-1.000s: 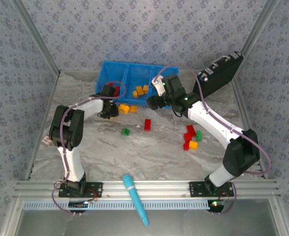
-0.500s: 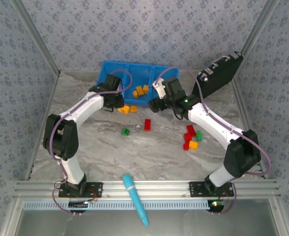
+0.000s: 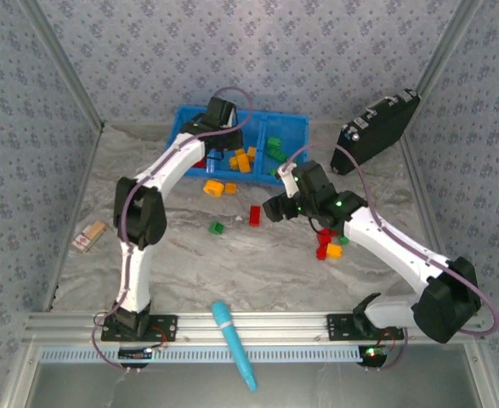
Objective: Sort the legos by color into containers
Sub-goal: Place the lego in the container.
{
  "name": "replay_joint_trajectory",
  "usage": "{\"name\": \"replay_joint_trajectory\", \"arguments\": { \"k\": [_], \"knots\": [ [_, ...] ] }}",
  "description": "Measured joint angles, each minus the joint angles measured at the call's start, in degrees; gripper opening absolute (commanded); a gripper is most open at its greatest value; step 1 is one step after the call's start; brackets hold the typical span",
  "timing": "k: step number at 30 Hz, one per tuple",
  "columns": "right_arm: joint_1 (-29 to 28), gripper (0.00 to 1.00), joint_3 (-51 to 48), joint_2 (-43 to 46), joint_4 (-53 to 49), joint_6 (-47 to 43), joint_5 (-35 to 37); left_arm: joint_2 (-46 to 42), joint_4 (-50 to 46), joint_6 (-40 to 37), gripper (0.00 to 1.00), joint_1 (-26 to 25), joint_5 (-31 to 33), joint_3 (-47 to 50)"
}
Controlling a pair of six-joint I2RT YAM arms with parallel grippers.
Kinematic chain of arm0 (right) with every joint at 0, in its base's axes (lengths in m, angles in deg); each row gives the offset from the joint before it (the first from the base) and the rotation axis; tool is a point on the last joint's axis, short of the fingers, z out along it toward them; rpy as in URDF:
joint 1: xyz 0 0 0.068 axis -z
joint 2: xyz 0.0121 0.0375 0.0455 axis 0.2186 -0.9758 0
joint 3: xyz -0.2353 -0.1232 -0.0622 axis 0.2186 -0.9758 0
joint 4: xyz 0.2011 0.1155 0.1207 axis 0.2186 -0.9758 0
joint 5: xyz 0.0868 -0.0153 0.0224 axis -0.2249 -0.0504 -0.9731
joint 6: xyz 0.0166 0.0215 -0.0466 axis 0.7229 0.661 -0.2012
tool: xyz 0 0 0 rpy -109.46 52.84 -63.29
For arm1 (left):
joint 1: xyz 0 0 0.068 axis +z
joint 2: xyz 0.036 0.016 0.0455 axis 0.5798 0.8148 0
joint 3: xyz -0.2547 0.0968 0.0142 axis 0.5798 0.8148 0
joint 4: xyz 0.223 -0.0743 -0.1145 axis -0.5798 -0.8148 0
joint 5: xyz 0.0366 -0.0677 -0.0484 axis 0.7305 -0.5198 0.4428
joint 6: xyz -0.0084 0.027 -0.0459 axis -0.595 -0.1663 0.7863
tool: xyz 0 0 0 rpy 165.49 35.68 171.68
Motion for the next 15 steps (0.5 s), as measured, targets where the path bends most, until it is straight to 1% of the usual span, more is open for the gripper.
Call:
{"name": "replay_joint_trajectory", "arguments": {
  "k": [3, 6, 8, 10, 12, 15],
  "knots": [
    [-1.07, 0.84, -2.62, 2.05, 0.24, 3.02, 0.0, 4.87, -1.11, 0.07, 0.32, -0.02, -0.09, -2.82],
    [-1.68, 0.84, -4.17, 2.93, 0.72, 5.22, 0.02, 5.86, -2.86, 0.22, 0.35, -0.13, -0.2, -3.39],
    [-1.86, 0.84, -4.7, 2.91, 1.11, 6.14, 0.02, 5.75, -3.5, 0.04, 0.39, -0.35, -0.17, -3.98],
    [-1.88, 0.84, -5.05, 2.84, 1.46, 6.49, 0.02, 4.92, -3.85, -0.66, 0.43, -0.7, 0.07, -3.93],
    [-1.86, 0.84, -5.07, 2.45, 2.01, 6.47, 0.02, 2.84, -4.0, -1.57, 0.5, -1.07, 0.63, -2.34],
    [-1.6, 0.85, -5.09, 1.03, 3.06, 6.38, -0.28, -3.56, -4.94, -3.72, 0.6, -1.62, 1.66, 3.04]
  ]
}}
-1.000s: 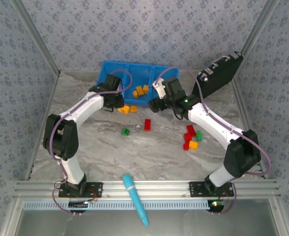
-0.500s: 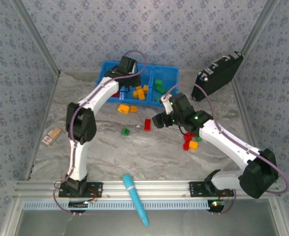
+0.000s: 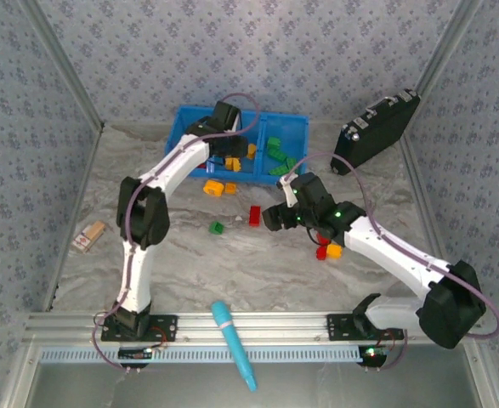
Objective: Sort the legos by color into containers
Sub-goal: Place the lego in the container, then pick up the lego from the center of the table.
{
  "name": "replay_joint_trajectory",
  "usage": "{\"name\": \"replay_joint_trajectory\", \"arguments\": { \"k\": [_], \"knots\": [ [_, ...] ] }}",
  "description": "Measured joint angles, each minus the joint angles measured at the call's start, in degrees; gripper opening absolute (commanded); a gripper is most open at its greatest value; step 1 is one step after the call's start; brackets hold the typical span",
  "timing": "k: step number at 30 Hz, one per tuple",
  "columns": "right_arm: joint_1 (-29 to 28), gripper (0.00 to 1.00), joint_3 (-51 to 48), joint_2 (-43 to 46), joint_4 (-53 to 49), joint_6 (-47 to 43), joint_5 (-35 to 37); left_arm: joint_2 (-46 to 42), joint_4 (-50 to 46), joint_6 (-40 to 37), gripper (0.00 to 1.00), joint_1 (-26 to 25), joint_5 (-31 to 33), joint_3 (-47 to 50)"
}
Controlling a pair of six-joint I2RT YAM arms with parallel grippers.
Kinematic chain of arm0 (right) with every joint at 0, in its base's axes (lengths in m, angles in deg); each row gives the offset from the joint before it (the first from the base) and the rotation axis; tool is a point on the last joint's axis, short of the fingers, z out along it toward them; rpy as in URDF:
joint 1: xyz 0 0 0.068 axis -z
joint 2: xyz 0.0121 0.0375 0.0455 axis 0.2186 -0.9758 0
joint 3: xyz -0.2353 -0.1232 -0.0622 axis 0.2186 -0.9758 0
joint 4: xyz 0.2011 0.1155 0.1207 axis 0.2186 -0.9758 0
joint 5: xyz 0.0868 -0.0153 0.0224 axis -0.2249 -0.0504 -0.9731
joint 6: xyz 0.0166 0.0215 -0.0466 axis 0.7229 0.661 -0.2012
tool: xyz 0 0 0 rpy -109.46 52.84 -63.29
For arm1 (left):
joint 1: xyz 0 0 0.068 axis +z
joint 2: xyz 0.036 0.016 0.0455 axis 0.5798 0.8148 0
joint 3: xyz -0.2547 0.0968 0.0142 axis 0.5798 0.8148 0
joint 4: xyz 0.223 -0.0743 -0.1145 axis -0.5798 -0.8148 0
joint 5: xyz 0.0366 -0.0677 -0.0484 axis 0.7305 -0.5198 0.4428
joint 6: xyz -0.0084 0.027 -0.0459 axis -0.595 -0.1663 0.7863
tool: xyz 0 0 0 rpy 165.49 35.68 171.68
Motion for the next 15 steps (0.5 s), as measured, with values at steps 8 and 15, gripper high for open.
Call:
{"name": "replay_joint_trajectory", "arguments": {
  "k": [8, 15],
  "knots": [
    [0.87, 0.85, 1.16, -4.81, 0.44, -1.57, -1.57, -19.87, 0.5, -3.65, 0.67, -0.52, 2.67, 20.31],
    [1.03, 0.85, 4.92, -6.54, -0.28, -2.6, -2.25, -20.76, 2.27, -5.03, 0.79, -0.52, 3.15, 31.01]
  ]
}}
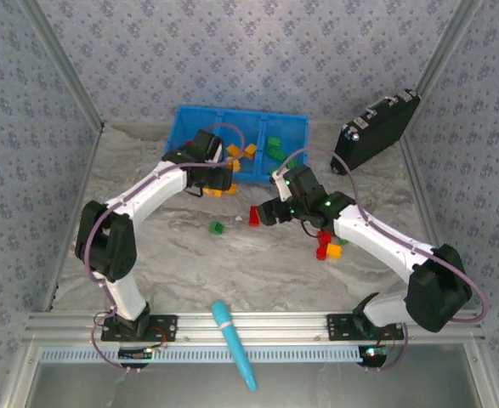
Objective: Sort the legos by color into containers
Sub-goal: Pick up the lego from the center of the table.
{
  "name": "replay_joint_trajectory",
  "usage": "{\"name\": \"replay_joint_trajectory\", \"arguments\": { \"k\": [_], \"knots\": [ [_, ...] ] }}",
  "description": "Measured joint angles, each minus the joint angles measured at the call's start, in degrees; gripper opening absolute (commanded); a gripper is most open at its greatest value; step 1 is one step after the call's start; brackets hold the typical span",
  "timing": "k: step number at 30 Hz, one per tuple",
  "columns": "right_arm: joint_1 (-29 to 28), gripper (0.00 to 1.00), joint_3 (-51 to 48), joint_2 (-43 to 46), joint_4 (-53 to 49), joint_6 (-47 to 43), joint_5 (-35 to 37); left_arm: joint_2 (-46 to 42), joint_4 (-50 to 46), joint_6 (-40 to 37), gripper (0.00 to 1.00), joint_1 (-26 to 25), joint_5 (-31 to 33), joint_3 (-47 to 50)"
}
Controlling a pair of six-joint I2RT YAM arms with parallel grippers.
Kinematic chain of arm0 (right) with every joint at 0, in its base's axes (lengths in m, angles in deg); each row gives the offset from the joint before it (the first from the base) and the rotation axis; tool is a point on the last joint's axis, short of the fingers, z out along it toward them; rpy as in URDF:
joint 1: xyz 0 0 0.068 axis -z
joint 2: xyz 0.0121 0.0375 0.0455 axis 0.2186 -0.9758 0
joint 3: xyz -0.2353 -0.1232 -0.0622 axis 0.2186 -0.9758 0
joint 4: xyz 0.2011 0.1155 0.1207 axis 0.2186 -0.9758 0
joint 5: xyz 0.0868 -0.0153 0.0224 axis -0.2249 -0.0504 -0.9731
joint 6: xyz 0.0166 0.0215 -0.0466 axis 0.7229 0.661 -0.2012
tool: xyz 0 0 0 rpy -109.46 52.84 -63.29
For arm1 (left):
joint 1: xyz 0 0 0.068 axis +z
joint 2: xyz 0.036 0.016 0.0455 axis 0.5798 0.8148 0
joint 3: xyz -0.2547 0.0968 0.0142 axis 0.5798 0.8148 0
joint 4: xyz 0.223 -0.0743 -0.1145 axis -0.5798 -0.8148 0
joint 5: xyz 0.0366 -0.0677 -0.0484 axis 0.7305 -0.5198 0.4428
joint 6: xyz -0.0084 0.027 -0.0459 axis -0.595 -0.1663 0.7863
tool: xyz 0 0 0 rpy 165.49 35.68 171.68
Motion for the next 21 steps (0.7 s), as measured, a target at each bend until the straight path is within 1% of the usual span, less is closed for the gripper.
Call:
{"name": "replay_joint_trajectory", "arguments": {
  "k": [2, 6, 16, 21],
  "knots": [
    [0.0, 0.85, 0.74, -0.42, -0.15, -0.17, 0.0, 0.11, 0.37, -0.59, 0.82, 0.02, 0.83, 1.97],
    [0.0, 0.85, 1.88, -2.1, -0.79, -0.22, 0.0, 1.68, 2.43, -1.51, 0.84, 0.42, 1.29, 2.49],
    [0.09, 0.85, 5.14, -6.1, -3.54, -0.63, 0.04, 10.34, 8.26, -1.44, 0.85, 4.59, 0.13, 2.21],
    [0.37, 0.84, 7.06, -8.96, -4.09, -1.05, 0.02, 12.31, 9.66, -1.31, 0.84, 6.16, -1.53, 1.22]
  ]
}}
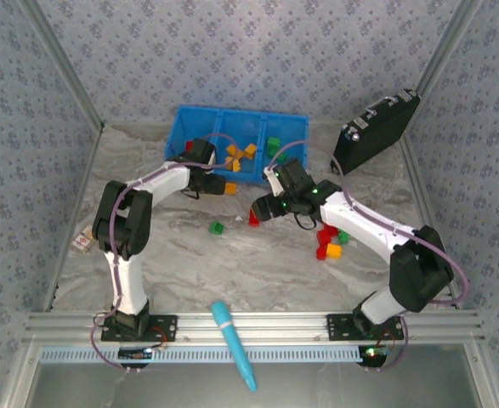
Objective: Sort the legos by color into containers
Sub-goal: Pick up the lego from the center of the table.
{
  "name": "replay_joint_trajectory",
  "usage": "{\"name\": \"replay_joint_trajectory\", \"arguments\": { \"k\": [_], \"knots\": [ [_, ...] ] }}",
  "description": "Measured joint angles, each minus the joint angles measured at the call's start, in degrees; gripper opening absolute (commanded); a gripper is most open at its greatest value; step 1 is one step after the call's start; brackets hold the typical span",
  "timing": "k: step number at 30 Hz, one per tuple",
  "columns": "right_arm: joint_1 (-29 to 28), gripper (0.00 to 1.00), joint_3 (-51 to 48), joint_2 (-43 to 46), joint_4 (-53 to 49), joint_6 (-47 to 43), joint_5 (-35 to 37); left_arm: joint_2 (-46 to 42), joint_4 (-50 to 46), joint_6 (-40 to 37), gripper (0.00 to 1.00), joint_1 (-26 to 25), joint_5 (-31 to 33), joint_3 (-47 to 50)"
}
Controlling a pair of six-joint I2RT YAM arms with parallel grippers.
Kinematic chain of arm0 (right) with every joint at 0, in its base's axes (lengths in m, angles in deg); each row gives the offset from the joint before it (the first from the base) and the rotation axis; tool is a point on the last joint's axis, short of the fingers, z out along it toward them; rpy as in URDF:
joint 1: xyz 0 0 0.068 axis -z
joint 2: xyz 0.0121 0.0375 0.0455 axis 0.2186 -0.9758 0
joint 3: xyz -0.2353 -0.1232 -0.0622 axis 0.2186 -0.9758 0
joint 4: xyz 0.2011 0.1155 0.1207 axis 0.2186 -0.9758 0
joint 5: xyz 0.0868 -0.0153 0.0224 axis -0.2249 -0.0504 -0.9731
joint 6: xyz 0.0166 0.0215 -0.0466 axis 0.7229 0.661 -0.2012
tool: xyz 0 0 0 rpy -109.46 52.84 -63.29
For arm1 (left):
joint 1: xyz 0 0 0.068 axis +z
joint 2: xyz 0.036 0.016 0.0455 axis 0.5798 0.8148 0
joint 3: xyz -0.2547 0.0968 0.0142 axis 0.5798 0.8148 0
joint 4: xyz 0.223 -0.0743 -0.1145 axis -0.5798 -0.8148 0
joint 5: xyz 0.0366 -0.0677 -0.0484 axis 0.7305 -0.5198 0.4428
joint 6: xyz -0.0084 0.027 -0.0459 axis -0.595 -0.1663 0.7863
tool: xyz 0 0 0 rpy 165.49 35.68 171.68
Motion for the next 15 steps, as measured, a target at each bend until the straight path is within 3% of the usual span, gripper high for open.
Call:
{"name": "replay_joint_trajectory", "arguments": {
  "k": [11, 15],
  "knots": [
    [0.0, 0.84, 3.5, -3.85, -1.18, -1.07, -0.02, 3.58, 2.36, 0.46, 0.83, -0.02, -3.43, -2.45],
    [0.0, 0.84, 3.8, -3.91, -1.29, -1.09, -0.02, 3.69, 2.38, 1.14, 0.77, 0.24, -3.74, -2.45]
  ]
}}
